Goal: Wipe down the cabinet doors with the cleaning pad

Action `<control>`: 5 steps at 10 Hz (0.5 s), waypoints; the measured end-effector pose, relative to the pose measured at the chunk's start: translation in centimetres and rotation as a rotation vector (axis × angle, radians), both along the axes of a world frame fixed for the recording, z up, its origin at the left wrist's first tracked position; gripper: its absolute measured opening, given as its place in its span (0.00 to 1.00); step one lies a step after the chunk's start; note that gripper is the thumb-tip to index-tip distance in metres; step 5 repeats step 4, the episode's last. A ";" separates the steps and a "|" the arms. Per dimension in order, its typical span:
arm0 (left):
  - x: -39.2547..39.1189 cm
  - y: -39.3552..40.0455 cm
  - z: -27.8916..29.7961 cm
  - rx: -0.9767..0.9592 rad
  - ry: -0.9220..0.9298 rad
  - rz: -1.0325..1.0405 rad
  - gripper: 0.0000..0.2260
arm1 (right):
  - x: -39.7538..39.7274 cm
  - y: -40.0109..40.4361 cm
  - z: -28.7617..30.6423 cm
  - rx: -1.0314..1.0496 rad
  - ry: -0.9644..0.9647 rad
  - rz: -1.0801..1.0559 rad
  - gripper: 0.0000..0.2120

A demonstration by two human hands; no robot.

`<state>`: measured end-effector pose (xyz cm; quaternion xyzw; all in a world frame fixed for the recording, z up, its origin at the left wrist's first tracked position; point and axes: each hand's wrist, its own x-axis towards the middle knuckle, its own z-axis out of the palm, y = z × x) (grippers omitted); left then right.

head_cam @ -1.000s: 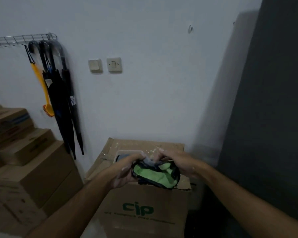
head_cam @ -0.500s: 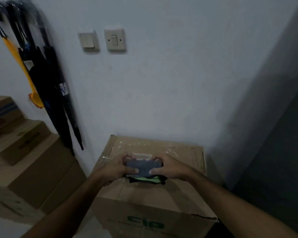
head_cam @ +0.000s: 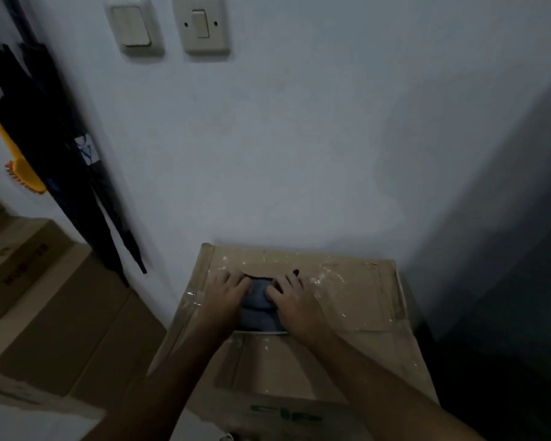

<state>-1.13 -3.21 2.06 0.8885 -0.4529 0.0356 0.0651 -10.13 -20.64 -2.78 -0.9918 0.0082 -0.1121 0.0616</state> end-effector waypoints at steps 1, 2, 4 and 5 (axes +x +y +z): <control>1.2 0.6 -2.9 0.092 0.097 -0.047 0.22 | -1.3 0.0 -2.2 0.074 0.087 -0.031 0.15; 1.6 1.8 -5.2 0.105 0.238 0.006 0.25 | -2.4 -0.1 -3.8 0.112 0.113 -0.049 0.21; 1.3 1.3 -4.7 0.052 0.166 -0.019 0.32 | -2.0 0.7 -3.0 0.190 0.149 -0.091 0.24; 1.3 1.3 -4.7 0.052 0.166 -0.019 0.32 | -2.0 0.7 -3.0 0.190 0.149 -0.091 0.24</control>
